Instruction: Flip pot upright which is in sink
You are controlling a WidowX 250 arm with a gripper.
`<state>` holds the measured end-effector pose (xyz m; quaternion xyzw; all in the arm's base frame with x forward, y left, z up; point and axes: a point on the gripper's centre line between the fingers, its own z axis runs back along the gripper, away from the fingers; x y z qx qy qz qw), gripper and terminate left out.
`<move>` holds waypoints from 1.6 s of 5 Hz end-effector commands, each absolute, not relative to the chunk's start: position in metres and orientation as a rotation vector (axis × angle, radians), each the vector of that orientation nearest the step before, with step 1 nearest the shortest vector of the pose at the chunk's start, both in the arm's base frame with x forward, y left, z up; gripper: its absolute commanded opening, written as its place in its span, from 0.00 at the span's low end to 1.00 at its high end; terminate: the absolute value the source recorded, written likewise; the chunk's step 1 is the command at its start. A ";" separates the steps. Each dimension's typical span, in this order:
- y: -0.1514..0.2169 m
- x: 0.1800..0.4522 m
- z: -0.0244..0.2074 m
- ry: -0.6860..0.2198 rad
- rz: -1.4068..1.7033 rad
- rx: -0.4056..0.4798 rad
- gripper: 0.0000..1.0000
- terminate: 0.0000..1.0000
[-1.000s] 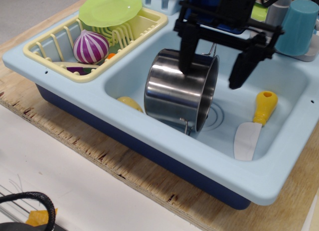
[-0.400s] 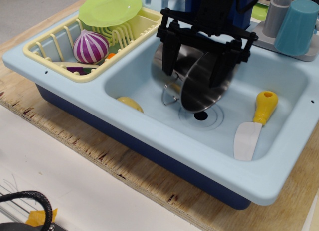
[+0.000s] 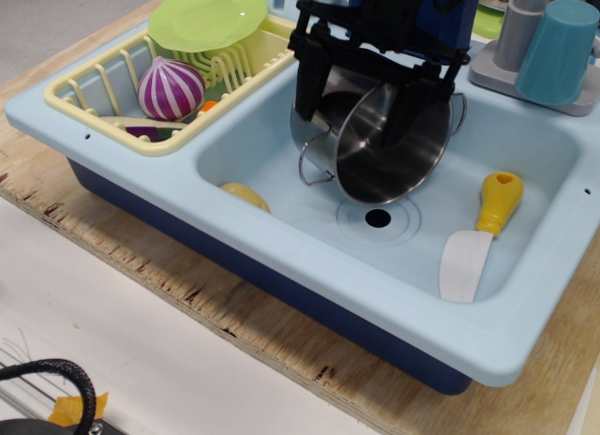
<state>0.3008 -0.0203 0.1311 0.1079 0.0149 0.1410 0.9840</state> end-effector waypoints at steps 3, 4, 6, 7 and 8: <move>-0.012 0.334 0.148 -0.190 0.154 0.102 0.00 0.00; -0.008 0.330 0.145 -0.170 0.244 0.014 0.00 0.00; -0.008 0.319 0.140 -0.087 0.310 -0.123 1.00 0.00; -0.008 0.319 0.140 -0.087 0.310 -0.123 1.00 0.00; -0.008 0.319 0.140 -0.087 0.310 -0.123 1.00 1.00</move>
